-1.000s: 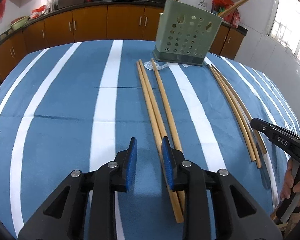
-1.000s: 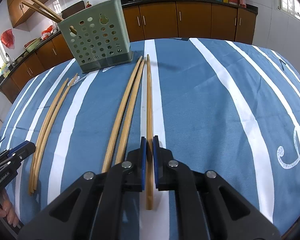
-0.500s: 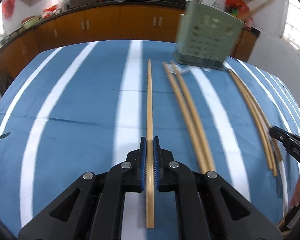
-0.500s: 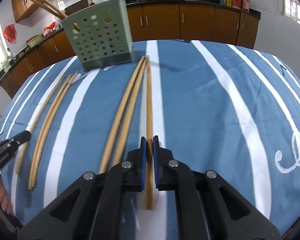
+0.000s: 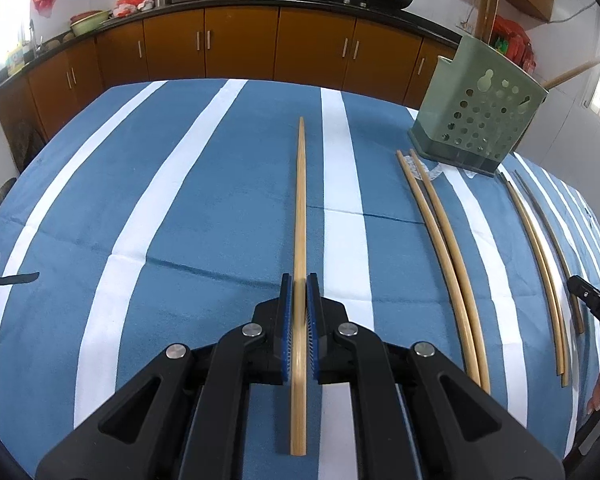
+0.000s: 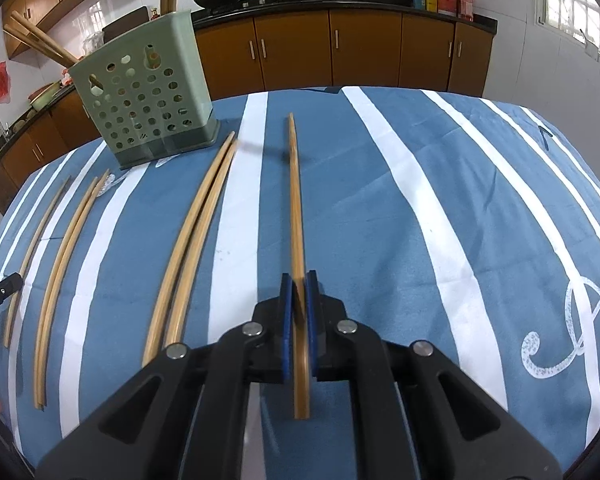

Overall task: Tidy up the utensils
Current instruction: 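Hold both grasped chopsticks closed against the table cloth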

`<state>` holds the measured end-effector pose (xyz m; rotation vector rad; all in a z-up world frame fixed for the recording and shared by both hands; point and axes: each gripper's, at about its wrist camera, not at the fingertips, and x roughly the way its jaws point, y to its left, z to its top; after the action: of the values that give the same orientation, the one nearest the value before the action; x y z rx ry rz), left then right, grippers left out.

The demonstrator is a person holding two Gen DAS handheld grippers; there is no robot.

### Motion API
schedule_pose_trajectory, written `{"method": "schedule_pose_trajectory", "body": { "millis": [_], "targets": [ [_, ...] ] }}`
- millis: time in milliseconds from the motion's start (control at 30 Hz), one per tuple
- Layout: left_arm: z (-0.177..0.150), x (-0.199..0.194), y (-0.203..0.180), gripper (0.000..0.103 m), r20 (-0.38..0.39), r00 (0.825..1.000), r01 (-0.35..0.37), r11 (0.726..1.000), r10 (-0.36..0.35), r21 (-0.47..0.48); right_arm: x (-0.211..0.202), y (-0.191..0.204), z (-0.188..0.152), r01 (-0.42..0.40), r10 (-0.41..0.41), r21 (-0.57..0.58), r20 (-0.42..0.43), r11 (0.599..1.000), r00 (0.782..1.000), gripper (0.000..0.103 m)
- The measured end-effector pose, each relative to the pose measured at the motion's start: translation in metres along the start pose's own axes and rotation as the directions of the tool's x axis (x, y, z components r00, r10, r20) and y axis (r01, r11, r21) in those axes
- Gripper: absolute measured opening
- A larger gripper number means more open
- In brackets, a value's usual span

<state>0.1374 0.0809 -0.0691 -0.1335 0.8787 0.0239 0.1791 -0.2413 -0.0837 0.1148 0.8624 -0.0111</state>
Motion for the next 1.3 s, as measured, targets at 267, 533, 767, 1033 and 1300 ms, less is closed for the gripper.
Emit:
{"method": "schedule_pose_trajectory", "body": {
  "millis": [267,533,767,1033,1300],
  "targets": [
    [-0.0008,-0.0009,-0.0023,0.008,0.0,1.0,-0.007,1.0,0.007,0.0,-0.0001,0.0016,-0.0004,0.01,-0.01,0.0,0.0,1.0,1.0,0.008],
    [-0.0011,-0.0012,-0.0017,0.008,0.0,1.0,-0.006,1.0,0.006,-0.001,-0.0003,0.0015,-0.0005,0.011,-0.011,-0.001,0.0,1.0,1.0,0.008],
    [-0.0013,-0.001,-0.0016,0.008,0.0,1.0,-0.006,1.0,0.006,-0.001,-0.0003,0.0015,-0.0005,0.011,-0.011,-0.001,0.0,1.0,1.0,0.008],
    [-0.0012,-0.0008,-0.0016,0.008,0.0,1.0,-0.004,1.0,0.004,-0.002,-0.0004,0.0016,-0.0006,0.011,-0.011,-0.001,0.0,1.0,1.0,0.008],
    [-0.0014,-0.0007,-0.0014,0.009,0.0,1.0,-0.007,1.0,0.007,0.001,-0.0001,0.0013,-0.0009,0.008,-0.008,0.001,0.0,1.0,1.0,0.008]
  ]
}}
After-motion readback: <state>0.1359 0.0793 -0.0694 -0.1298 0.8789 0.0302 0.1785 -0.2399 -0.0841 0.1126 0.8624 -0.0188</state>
